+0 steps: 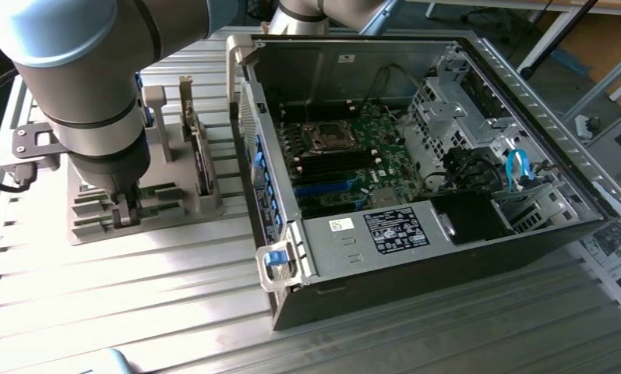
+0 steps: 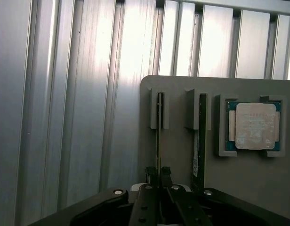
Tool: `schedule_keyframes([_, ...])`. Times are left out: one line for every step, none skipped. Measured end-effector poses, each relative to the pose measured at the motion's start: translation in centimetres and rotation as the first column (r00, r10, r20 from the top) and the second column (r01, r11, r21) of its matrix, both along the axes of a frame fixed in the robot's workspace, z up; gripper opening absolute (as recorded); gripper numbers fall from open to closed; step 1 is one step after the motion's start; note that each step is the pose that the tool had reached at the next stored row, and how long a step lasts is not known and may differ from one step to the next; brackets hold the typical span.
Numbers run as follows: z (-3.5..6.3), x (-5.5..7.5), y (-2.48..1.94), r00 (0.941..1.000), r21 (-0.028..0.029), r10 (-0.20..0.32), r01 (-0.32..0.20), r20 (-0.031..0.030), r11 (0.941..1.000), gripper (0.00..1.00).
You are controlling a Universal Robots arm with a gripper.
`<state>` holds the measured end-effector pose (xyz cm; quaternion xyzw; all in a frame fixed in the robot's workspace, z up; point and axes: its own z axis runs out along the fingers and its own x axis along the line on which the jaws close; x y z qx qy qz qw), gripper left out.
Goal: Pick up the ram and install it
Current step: 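Pick up the ram and move it above insertion slot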
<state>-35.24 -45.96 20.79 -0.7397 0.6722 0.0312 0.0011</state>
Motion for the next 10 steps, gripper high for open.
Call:
schedule_keyframes([0.07,0.00,0.00,1.0000,0.0000,0.000,0.000,-0.0001,1.0000,0.13])
schedule_keyframes([0.14,0.00,0.00,1.0000,0.0000,0.000,0.000,-0.0001,1.0000,0.13])
schedule_keyframes([0.21,0.00,0.00,1.0000,0.0001,0.000,0.000,0.0000,1.0000,0.13])
schedule_keyframes([0.29,0.00,0.00,1.0000,0.0001,0.000,0.000,0.0001,1.0000,0.13])
schedule_keyframes([0.38,0.00,0.00,1.0000,0.0000,0.000,0.000,0.0000,1.0000,0.13])
schedule_keyframes([0.48,0.00,0.00,1.0000,0.0000,0.000,0.000,0.0001,1.0000,0.13])
schedule_keyframes([0.55,0.00,0.00,1.0000,0.0001,0.000,0.000,0.0001,1.0000,0.13])
schedule_keyframes([0.67,0.00,0.00,1.0000,0.0001,0.000,0.000,0.0001,1.0000,0.13])
schedule_keyframes([0.77,0.00,0.00,1.0000,0.0001,0.000,0.000,0.0001,1.0000,0.13])
schedule_keyframes([0.87,0.00,0.00,1.0000,0.0001,0.000,0.000,0.0000,1.0000,0.13])
